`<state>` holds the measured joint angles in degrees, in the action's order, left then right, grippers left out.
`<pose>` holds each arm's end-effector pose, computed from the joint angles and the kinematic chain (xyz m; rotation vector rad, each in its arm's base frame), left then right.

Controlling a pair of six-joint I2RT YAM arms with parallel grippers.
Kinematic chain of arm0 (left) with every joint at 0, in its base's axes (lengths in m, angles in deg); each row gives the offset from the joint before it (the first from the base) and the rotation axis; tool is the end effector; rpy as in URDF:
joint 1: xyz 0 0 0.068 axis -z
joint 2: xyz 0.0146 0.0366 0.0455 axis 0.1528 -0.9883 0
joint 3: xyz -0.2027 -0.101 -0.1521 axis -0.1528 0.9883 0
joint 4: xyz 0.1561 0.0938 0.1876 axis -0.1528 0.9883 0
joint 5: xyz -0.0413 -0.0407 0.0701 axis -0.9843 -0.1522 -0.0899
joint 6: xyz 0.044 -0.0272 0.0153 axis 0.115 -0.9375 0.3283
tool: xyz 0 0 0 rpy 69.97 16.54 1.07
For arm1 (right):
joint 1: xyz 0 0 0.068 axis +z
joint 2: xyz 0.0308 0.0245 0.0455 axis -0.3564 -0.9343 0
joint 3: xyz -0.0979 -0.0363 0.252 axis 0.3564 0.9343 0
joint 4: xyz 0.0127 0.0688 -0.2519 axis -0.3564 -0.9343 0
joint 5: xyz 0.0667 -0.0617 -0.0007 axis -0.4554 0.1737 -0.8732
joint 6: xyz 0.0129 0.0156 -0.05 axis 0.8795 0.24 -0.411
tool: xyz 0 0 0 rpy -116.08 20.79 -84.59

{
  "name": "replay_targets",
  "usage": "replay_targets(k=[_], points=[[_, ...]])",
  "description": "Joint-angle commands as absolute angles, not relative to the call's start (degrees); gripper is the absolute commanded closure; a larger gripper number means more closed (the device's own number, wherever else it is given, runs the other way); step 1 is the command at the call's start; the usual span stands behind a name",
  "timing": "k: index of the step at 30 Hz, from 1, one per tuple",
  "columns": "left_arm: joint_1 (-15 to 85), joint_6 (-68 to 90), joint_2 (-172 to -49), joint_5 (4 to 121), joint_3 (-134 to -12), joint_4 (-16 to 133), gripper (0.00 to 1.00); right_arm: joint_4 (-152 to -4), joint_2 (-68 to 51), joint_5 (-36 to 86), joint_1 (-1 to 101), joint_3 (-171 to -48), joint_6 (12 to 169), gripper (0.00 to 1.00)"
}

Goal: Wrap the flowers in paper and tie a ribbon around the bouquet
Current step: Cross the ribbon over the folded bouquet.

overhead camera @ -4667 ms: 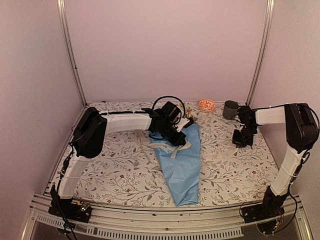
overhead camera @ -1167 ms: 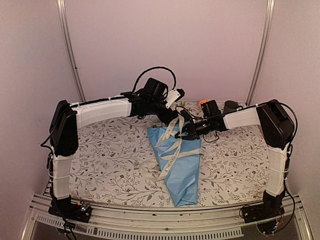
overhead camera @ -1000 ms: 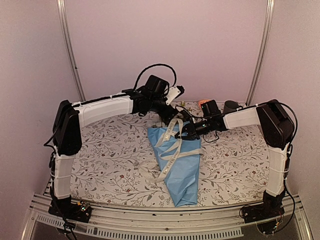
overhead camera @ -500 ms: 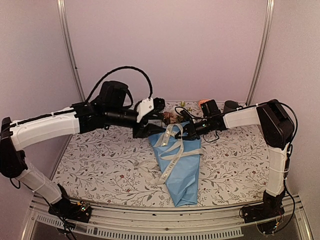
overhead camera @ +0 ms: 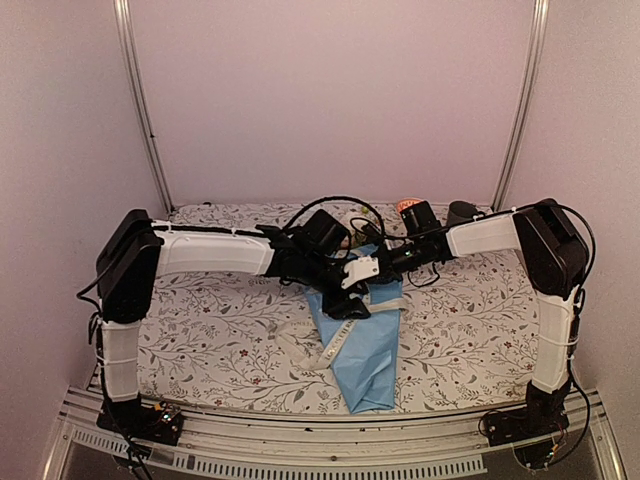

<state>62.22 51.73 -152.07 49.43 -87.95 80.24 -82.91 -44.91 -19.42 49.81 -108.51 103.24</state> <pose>0.2588 -0.3706 0.1980 1.7379 1.7328 -0.6449 0.3592 0.2306 0.1523 -0.6541 2.4066 1.4707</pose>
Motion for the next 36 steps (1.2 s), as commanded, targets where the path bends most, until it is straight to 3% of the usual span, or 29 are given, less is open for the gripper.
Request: replay_targets(k=[1, 3, 6, 23, 29, 32, 36], points=[[59.84, 47.88, -155.58, 50.98, -91.69, 88.47, 0.46, -84.91, -44.03, -17.91, 49.91, -109.48, 101.23, 1.00], [59.88, 47.81, -155.87, 50.77, -91.59, 88.59, 0.55, -85.10, -43.96, -17.74, 49.88, -109.47, 101.07, 1.00], [60.22, 47.76, -155.41, 50.97, -90.88, 88.90, 0.57, -85.20, -43.94, -17.41, 49.90, -109.48, 100.86, 1.00], [61.26, 50.54, -157.20, 41.89, -93.37, 93.49, 0.27, -85.45, -43.98, -17.18, 49.88, -110.09, 101.25, 1.00], [61.93, 50.00, -160.66, 46.23, -95.51, 95.31, 0.25, -85.60, -43.94, -17.08, 49.89, -110.14, 101.20, 1.00], [62.05, 48.85, -162.31, 49.99, -96.47, 95.32, 0.41, -85.72, -43.77, -17.11, 49.89, -110.00, 101.12, 1.00], [62.14, 48.15, -161.53, 51.37, -96.21, 94.20, 0.88, -86.19, -43.65, -16.88, 49.88, -109.95, 100.61, 1.00]])
